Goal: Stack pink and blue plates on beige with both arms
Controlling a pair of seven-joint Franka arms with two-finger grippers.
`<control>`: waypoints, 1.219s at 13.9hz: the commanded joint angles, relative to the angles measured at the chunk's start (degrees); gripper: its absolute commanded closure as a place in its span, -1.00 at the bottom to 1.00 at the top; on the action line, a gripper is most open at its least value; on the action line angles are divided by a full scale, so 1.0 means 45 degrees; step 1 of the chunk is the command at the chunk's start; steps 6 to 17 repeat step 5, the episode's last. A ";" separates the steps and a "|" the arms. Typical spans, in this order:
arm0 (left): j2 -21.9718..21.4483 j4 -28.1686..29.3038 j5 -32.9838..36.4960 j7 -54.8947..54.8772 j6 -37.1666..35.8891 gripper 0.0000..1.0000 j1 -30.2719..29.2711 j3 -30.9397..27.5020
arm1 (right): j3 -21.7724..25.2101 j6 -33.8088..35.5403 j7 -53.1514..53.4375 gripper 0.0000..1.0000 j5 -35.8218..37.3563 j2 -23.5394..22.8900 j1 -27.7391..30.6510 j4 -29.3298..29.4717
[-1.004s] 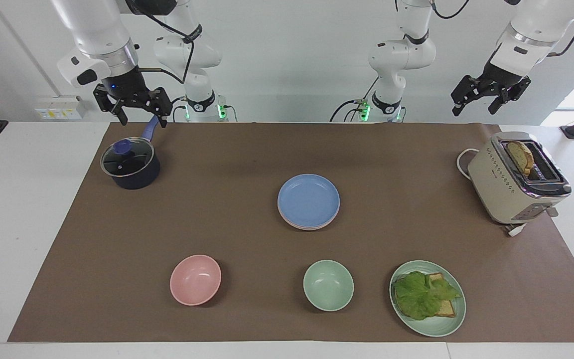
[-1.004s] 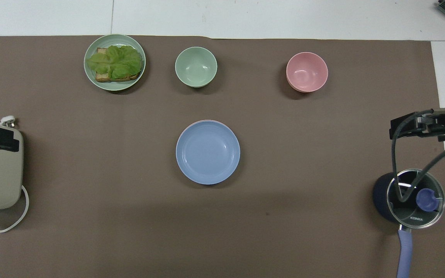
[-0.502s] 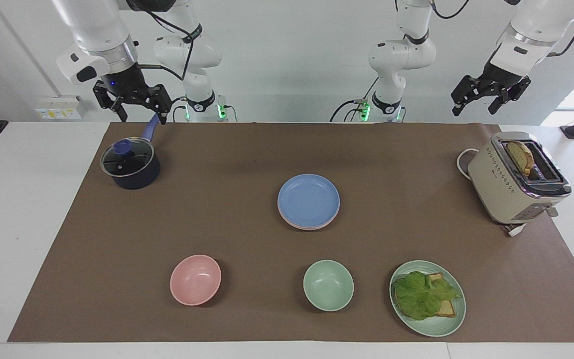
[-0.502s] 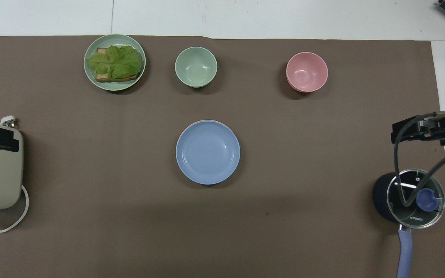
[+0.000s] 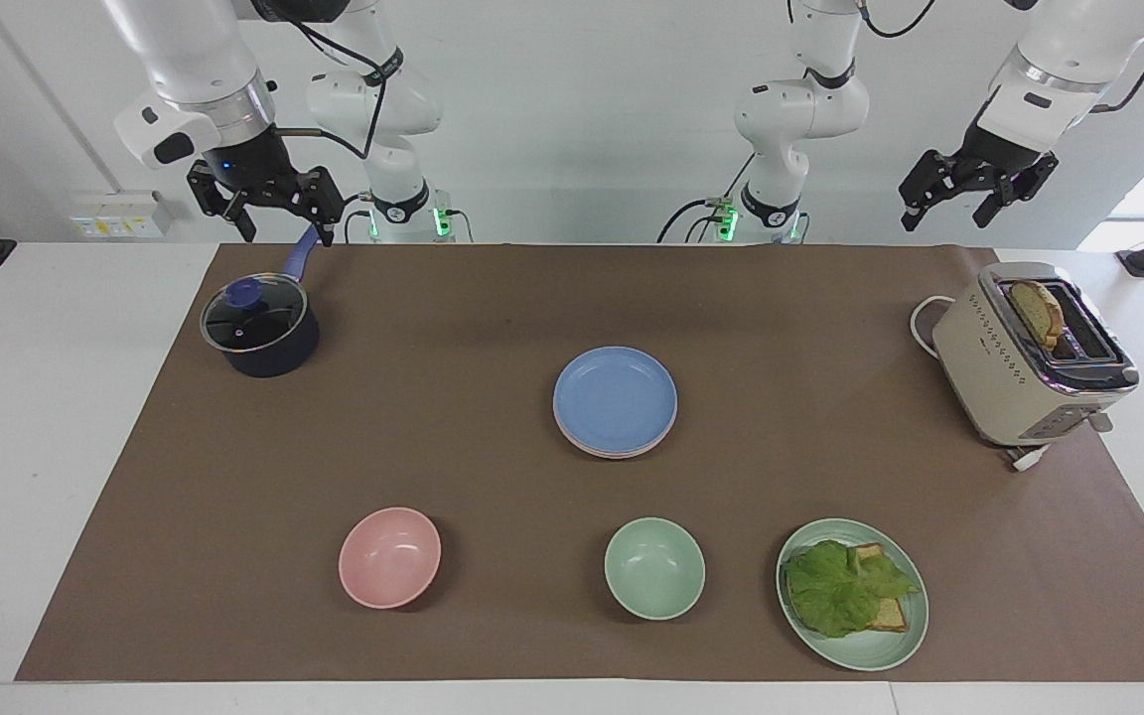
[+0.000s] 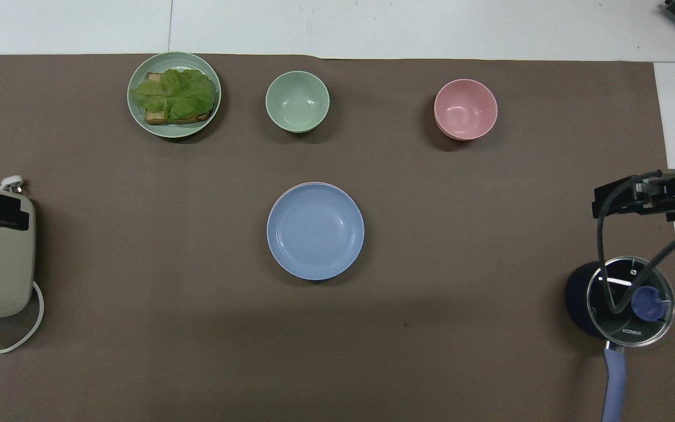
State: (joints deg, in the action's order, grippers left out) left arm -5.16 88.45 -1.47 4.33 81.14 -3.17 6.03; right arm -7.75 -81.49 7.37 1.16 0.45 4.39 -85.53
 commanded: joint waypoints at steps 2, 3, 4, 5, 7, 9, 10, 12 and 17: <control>-0.0123 0.0012 0.0014 -0.0026 -0.0199 -1.00 -0.0135 0.0087 | -0.0152 -0.0074 0.0276 -1.00 -0.0336 0.0017 0.0235 0.0082; -0.0123 0.0012 0.0014 -0.0045 -0.0199 -1.00 -0.0135 0.0087 | -0.0152 -0.0074 0.0257 -1.00 -0.0336 0.0017 0.0235 0.0082; -0.0123 0.0012 0.0014 -0.0045 -0.0199 -1.00 -0.0135 0.0087 | -0.0133 -0.0074 0.0199 -1.00 -0.0355 0.0037 0.0235 0.0082; -0.0123 0.0012 0.0014 -0.0045 -0.0199 -1.00 -0.0135 0.0087 | -0.0113 -0.0093 0.0179 -1.00 -0.0356 0.0037 0.0254 0.0082; -0.0123 0.0012 0.0014 -0.0045 -0.0199 -1.00 -0.0135 0.0087 | -0.0113 -0.0093 0.0179 -1.00 -0.0356 0.0037 0.0254 0.0082; -0.0123 0.0012 0.0014 -0.0045 -0.0199 -1.00 -0.0135 0.0087 | -0.0113 -0.0093 0.0179 -1.00 -0.0356 0.0037 0.0254 0.0082; -0.0123 0.0012 0.0014 -0.0045 -0.0199 -1.00 -0.0135 0.0087 | -0.0113 -0.0093 0.0179 -1.00 -0.0356 0.0037 0.0254 0.0082; -0.0123 0.0012 0.0014 -0.0045 -0.0199 -1.00 -0.0135 0.0087 | -0.0113 -0.0093 0.0179 -1.00 -0.0356 0.0037 0.0254 0.0082; -0.0123 0.0012 0.0014 -0.0045 -0.0199 -1.00 -0.0135 0.0087 | -0.0113 -0.0093 0.0179 -1.00 -0.0356 0.0037 0.0254 0.0082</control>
